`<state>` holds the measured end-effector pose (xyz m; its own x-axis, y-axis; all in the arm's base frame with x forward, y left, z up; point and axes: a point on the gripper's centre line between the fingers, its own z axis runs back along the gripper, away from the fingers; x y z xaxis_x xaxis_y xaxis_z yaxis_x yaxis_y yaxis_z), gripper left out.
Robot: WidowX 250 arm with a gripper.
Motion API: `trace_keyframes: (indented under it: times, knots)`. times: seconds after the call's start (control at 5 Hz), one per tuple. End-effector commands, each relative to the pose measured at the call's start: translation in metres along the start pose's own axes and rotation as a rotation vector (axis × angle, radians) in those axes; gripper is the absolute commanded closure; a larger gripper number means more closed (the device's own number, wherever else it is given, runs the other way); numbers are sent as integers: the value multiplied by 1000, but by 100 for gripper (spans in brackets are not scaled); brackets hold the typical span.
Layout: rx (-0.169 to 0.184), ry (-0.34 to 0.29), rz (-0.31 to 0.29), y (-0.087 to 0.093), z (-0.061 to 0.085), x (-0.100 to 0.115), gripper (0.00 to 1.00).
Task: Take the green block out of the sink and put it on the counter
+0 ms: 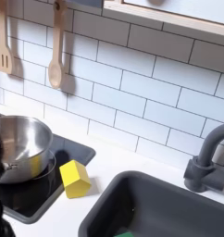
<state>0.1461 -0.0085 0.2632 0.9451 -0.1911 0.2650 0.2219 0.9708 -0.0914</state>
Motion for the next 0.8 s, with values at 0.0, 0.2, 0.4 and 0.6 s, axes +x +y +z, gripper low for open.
trace_keyframes:
  times: [0.0,0.2,0.4,0.6]
  knots:
    - [161,31,-31,1,3,-3,0]
    - [136,33,-10,2,3,-5,0]
    - [99,39,25,6,2,-4,0]
    - [101,41,31,6,2,-5,0]
